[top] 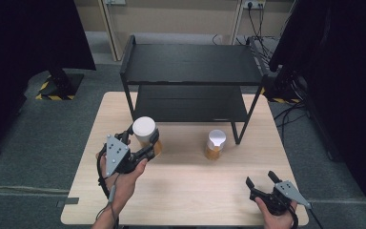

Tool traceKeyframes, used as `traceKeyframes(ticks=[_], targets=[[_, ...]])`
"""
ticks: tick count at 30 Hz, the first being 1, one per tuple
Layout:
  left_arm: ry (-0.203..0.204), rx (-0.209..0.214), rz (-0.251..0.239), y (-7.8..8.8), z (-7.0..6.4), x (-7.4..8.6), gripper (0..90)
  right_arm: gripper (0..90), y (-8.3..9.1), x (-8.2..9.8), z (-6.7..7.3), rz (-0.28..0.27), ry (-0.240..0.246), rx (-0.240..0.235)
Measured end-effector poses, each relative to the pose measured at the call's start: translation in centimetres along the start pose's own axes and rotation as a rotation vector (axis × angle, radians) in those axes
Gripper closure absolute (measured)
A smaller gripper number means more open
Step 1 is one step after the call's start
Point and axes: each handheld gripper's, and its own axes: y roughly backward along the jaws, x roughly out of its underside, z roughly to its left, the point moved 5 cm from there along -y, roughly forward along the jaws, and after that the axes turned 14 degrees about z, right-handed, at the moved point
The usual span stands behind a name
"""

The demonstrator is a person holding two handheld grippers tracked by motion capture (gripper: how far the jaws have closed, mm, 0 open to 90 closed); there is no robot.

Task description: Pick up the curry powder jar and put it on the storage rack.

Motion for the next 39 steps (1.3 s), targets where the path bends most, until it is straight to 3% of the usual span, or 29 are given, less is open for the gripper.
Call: traceKeyframes(ticks=[39], targets=[[0.004,-0.097,-0.093,-2.3,1.0,-8.3,33.8,5.6,0.0,0.0,-0.1,0.001,-0.008,-0.004]])
